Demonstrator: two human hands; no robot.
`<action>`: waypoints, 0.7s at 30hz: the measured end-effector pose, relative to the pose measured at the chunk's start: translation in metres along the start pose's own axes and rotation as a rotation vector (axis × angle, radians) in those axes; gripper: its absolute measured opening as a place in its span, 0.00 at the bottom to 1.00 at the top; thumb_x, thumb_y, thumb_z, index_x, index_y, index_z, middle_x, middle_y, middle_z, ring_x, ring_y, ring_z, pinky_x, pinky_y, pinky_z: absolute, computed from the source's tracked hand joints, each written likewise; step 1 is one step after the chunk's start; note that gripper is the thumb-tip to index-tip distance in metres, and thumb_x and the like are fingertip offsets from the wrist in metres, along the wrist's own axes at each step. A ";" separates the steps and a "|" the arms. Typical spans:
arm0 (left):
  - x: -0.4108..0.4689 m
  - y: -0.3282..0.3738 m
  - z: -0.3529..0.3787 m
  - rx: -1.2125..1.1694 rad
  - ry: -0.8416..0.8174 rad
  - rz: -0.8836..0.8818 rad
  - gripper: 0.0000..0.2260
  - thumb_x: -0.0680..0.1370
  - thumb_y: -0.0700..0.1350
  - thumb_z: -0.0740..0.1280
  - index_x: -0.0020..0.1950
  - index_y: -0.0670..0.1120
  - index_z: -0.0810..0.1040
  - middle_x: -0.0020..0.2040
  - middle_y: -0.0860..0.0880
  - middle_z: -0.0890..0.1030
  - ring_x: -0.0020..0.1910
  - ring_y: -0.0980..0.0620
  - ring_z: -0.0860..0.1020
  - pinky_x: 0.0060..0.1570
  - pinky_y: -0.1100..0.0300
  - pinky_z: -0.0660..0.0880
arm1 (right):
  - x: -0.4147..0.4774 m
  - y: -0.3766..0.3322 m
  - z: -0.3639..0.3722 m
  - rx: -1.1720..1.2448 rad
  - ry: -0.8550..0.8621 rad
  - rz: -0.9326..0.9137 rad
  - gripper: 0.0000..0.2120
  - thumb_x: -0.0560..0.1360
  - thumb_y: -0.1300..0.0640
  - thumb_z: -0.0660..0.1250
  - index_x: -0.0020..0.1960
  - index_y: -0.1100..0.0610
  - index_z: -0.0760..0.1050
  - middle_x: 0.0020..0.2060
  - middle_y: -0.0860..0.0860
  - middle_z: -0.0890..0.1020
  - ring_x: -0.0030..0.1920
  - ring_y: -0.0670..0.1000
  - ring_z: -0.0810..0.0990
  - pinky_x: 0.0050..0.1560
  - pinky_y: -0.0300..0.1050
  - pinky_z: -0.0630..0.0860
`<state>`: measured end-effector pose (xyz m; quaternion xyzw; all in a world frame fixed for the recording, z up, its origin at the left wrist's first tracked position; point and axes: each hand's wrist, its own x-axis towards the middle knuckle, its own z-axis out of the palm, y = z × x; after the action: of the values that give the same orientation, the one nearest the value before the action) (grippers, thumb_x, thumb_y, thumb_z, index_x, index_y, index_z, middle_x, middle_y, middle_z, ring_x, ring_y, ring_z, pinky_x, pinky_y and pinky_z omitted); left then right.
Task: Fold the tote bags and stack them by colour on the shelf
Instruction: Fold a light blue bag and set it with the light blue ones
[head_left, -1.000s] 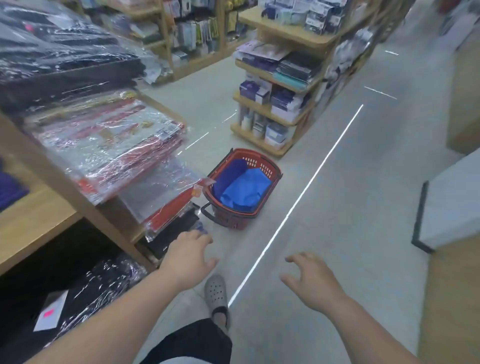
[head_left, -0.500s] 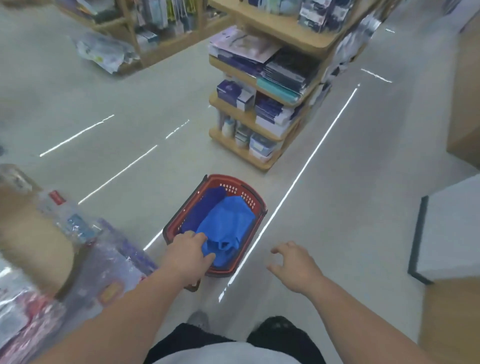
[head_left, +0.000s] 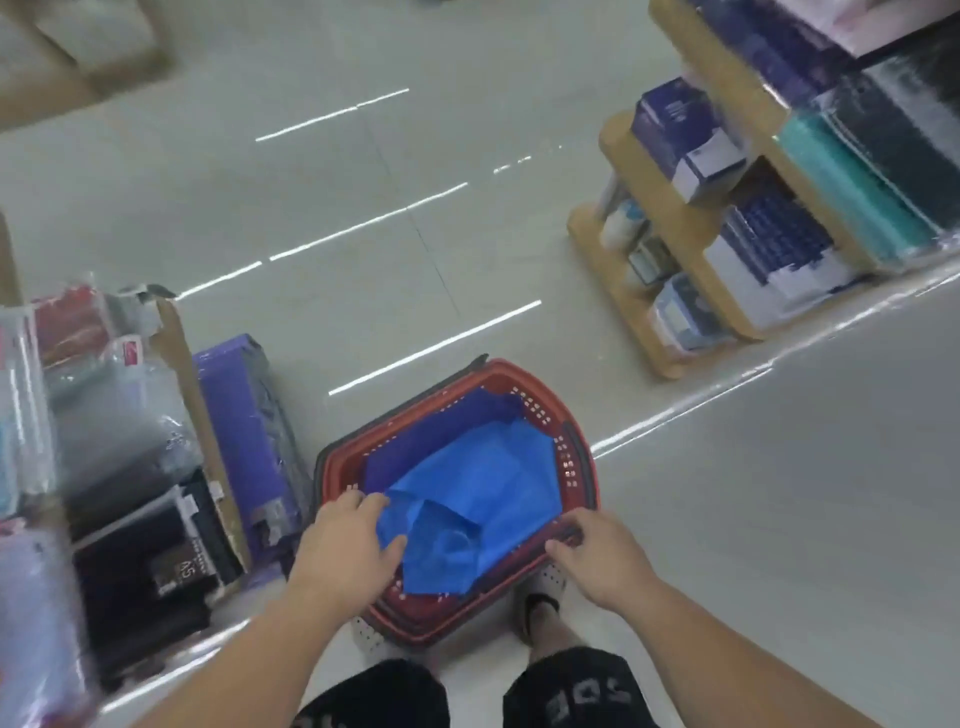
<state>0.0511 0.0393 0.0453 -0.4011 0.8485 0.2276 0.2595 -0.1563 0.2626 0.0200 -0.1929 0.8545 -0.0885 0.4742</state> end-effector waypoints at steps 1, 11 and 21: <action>0.017 0.003 0.007 -0.004 -0.010 -0.019 0.25 0.78 0.59 0.66 0.72 0.51 0.72 0.64 0.50 0.74 0.64 0.46 0.73 0.63 0.51 0.73 | 0.023 0.003 -0.004 -0.020 -0.016 0.008 0.17 0.73 0.43 0.70 0.59 0.50 0.80 0.54 0.48 0.80 0.54 0.51 0.80 0.57 0.46 0.77; 0.185 -0.016 0.134 -0.006 -0.132 -0.069 0.29 0.80 0.58 0.64 0.78 0.50 0.63 0.74 0.48 0.66 0.70 0.42 0.68 0.68 0.49 0.68 | 0.230 0.053 0.071 0.112 -0.053 0.135 0.39 0.67 0.36 0.67 0.71 0.56 0.71 0.66 0.55 0.77 0.62 0.57 0.79 0.62 0.49 0.77; 0.247 -0.052 0.219 0.115 -0.080 -0.122 0.36 0.79 0.60 0.65 0.81 0.46 0.58 0.75 0.44 0.67 0.71 0.39 0.66 0.68 0.45 0.68 | 0.290 0.061 0.116 0.161 0.123 0.311 0.26 0.80 0.51 0.67 0.71 0.65 0.65 0.61 0.59 0.79 0.62 0.61 0.78 0.50 0.45 0.72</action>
<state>0.0153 0.0005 -0.2845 -0.4269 0.8233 0.1780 0.3291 -0.2112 0.2013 -0.2878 -0.0142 0.8915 -0.0937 0.4429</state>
